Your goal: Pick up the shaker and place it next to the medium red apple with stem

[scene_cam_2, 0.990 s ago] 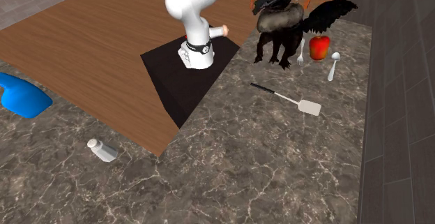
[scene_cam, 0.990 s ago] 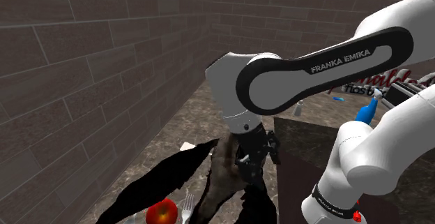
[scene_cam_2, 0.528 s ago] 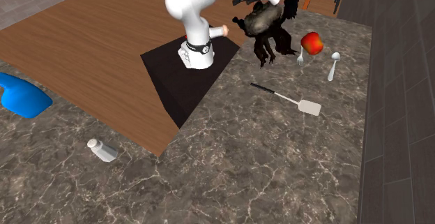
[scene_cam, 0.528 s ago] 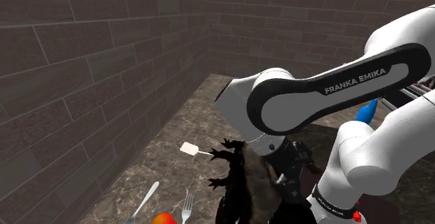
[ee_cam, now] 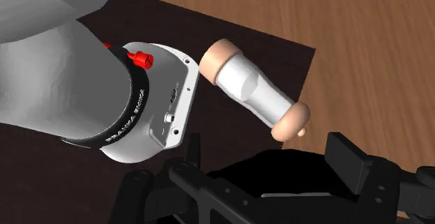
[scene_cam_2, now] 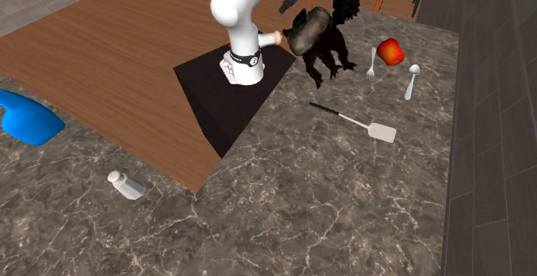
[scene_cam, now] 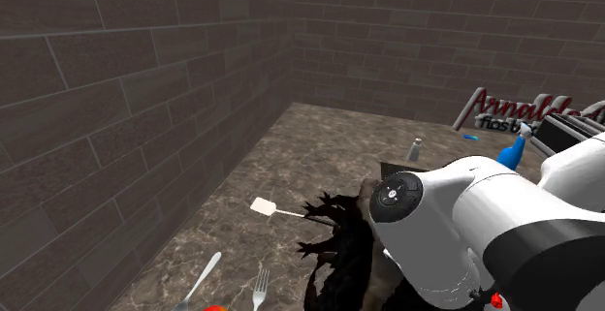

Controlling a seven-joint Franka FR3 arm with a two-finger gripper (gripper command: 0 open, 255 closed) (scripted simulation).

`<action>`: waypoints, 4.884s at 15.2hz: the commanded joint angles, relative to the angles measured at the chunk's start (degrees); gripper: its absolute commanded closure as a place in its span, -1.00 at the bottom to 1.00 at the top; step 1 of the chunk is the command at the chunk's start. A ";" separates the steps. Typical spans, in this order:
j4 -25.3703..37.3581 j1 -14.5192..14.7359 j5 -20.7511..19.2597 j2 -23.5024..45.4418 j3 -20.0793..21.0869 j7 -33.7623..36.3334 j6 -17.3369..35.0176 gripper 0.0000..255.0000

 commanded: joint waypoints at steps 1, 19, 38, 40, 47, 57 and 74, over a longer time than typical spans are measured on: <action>-2.79 4.76 2.67 -3.15 3.07 -2.42 3.64 -1.00; -14.96 31.07 30.95 -4.12 42.63 -10.05 38.32 -1.00; -15.02 29.73 32.61 -2.63 45.08 -10.67 40.19 1.00; -15.19 31.02 31.61 -3.69 43.31 -10.17 38.91 1.00; -15.52 37.31 24.76 -11.25 32.86 -7.43 30.06 1.00; -13.61 40.10 16.01 -20.52 22.11 -5.69 18.48 1.00; -5.72 38.13 3.74 -27.86 8.93 -5.21 3.79 1.00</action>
